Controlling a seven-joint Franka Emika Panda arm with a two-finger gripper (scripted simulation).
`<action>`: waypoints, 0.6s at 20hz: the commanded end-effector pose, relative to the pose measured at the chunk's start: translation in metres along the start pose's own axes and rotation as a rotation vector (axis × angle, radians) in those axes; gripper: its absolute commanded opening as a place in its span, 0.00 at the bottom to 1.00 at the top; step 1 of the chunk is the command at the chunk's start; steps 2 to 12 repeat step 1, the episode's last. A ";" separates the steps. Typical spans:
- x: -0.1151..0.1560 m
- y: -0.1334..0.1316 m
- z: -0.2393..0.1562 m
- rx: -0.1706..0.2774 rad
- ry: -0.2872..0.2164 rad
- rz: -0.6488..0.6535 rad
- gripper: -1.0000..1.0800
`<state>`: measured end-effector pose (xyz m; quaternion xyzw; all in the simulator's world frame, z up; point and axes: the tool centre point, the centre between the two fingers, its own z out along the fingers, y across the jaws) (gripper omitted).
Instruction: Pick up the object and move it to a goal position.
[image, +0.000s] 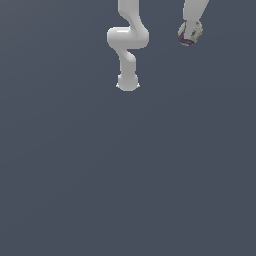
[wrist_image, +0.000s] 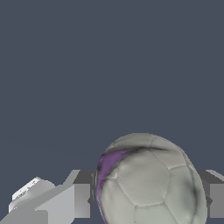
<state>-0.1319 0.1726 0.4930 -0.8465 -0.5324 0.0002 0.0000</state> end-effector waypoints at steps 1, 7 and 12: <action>0.000 0.000 -0.003 0.000 0.000 0.000 0.00; 0.000 0.000 -0.003 0.000 0.000 0.000 0.00; 0.000 0.000 -0.003 0.000 0.000 0.000 0.00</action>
